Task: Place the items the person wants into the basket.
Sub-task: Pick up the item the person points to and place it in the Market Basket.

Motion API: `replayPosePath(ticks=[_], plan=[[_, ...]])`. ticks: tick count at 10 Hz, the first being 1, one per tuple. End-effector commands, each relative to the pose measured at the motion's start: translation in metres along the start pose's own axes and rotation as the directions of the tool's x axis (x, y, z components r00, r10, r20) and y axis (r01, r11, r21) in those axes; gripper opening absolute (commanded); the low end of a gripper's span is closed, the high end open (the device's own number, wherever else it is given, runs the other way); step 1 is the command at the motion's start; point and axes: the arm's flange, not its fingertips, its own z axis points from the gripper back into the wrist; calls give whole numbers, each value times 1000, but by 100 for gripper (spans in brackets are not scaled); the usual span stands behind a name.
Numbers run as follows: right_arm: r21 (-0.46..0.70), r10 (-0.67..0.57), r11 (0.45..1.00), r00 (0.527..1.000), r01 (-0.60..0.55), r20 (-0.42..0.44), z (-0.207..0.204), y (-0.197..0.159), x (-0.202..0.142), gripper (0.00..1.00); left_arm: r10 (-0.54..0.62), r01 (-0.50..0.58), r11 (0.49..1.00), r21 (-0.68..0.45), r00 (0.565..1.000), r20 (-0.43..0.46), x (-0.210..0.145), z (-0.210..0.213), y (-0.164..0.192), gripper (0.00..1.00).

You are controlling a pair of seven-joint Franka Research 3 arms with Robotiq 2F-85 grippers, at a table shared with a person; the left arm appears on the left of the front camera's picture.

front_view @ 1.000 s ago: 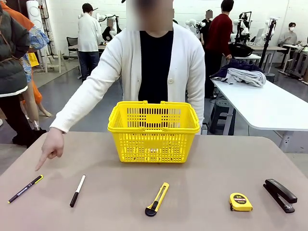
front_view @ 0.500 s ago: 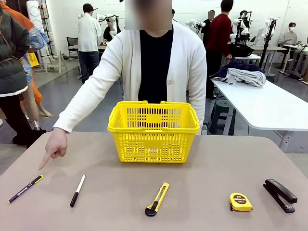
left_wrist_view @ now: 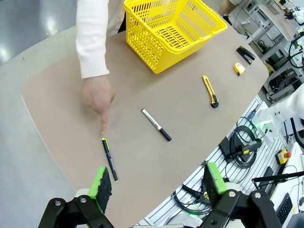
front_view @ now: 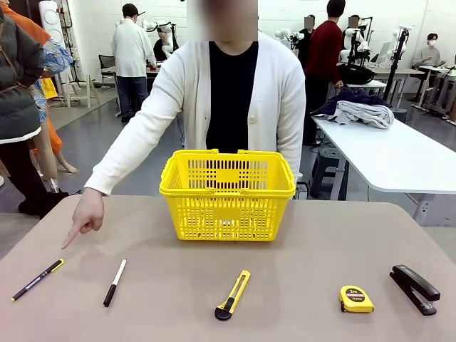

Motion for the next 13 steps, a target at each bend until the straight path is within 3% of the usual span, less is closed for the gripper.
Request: replayPosePath(ticks=[1,2,4,6,9,13], plan=[[8,4,1000,1000,-4,-2,-2,2,0,100,6,-3,999,43,997,-81,5,-11,8,100],[8,4,1000,1000,-4,-2,-2,2,0,100,2,13,997,78,982,-191,11,-30,12,100],[8,4,1000,1000,-4,-2,-2,2,0,100,-1,85,983,162,888,-460,20,-88,21,100],[8,4,1000,1000,-4,-2,-2,2,0,100,-1,161,958,237,830,-558,13,-152,33,100],[8,4,1000,1000,-4,-2,-2,2,0,100,35,157,934,320,853,-520,-20,-220,48,100],[8,4,1000,1000,-4,-2,-2,2,0,100,41,115,952,284,870,-491,-45,-266,49,100]])
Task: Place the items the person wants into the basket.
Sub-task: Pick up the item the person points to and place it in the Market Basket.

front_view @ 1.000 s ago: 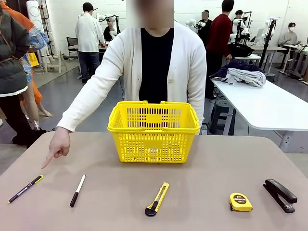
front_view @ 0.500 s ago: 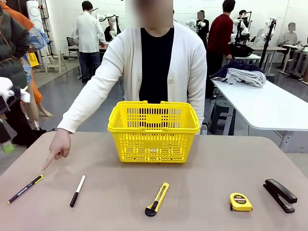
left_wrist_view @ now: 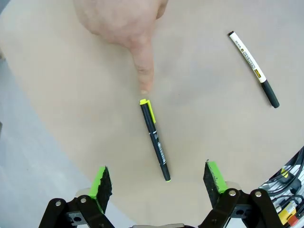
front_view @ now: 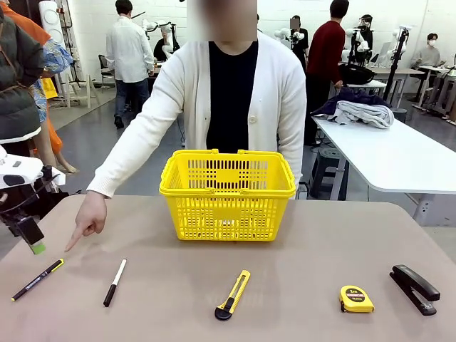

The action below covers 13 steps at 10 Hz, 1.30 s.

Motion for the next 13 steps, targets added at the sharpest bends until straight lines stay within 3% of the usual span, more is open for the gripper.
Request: replayPosePath(ticks=[1,9,10,13], plan=[[9,3,1000,1000,-3,-1,-1,1,-1,100,20,-19,1000,-12,1000,9,-5,-14,-12,100],[9,3,1000,1000,-3,-1,-1,1,-1,100,-3,3,1000,-14,1000,-14,4,-10,-3,100],[9,3,1000,1000,-3,-1,-1,1,-1,100,-3,3,1000,4,998,-56,5,-31,-2,100],[9,3,1000,1000,-3,-1,-1,1,-1,100,20,-19,999,40,999,-32,6,-61,-5,100]])
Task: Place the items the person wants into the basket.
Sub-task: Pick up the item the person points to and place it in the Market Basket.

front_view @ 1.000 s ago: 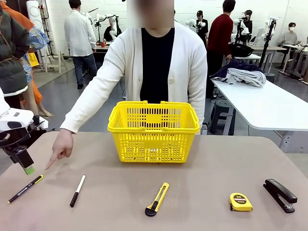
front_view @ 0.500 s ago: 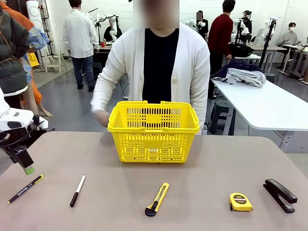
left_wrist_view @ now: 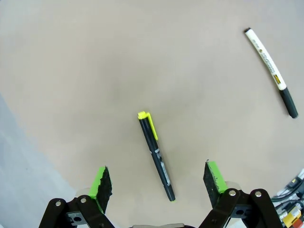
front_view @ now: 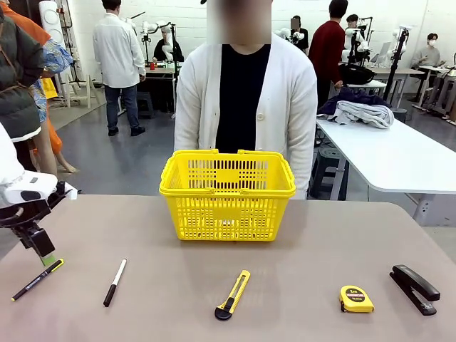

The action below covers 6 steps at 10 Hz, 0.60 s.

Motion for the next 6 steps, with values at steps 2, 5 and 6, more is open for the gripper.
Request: replayPosePath(ticks=[2,5,6], plan=[[9,3,1000,1000,-3,-1,-1,1,-1,100,55,-55,998,32,998,7,-5,-30,-6,100],[9,3,1000,1000,-3,-1,-1,1,-1,100,74,-74,997,34,997,-19,-8,-49,-4,100],[9,3,1000,1000,-3,-1,-1,1,-1,100,83,-82,996,40,996,-29,-9,-52,-5,100]])
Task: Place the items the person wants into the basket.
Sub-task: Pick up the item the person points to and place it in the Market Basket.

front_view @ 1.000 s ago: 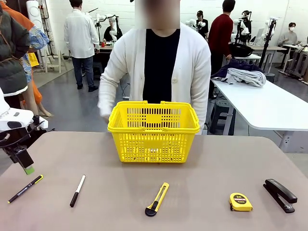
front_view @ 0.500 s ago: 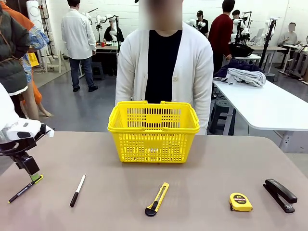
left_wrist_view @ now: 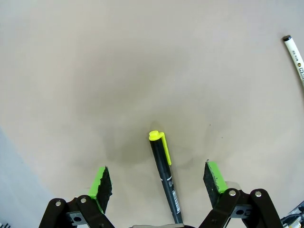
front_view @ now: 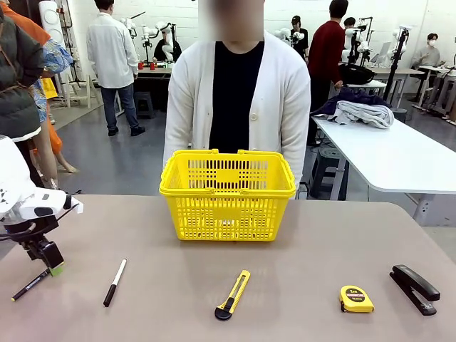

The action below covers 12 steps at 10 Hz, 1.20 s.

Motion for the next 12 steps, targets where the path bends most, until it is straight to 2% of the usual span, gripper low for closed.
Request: replayPosePath(ticks=[1,3,4,5,6,8,9,11,12], plan=[[10,3,1000,1000,-3,-1,-2,1,-1,100,34,-34,999,30,999,-14,-14,-7,-12,100],[10,3,1000,1000,-3,-1,-2,1,-1,100,49,-48,998,46,999,-16,-16,-8,-14,100],[10,3,1000,1000,-3,-1,-2,1,-1,100,50,-49,997,59,999,-20,-17,-8,-13,44],[10,3,1000,1000,-3,-1,-2,1,-1,100,52,-50,997,60,998,-24,-18,-7,-12,43],[10,3,1000,1000,-3,-1,-2,1,-1,100,49,-47,997,60,998,-29,-18,-8,-12,0],[10,3,1000,1000,-3,-1,-2,1,-1,100,51,-49,997,57,998,-33,-17,-9,-12,0],[10,3,1000,1000,-3,-1,-2,1,-1,100,55,-53,997,58,998,-34,-17,-9,-11,19],[10,3,1000,1000,-3,-1,-2,1,-1,100,58,-55,996,63,998,-41,-17,-8,-11,0],[10,3,1000,1000,-3,-1,-2,1,-1,100,58,-55,997,61,997,-43,-17,-8,-10,0]])
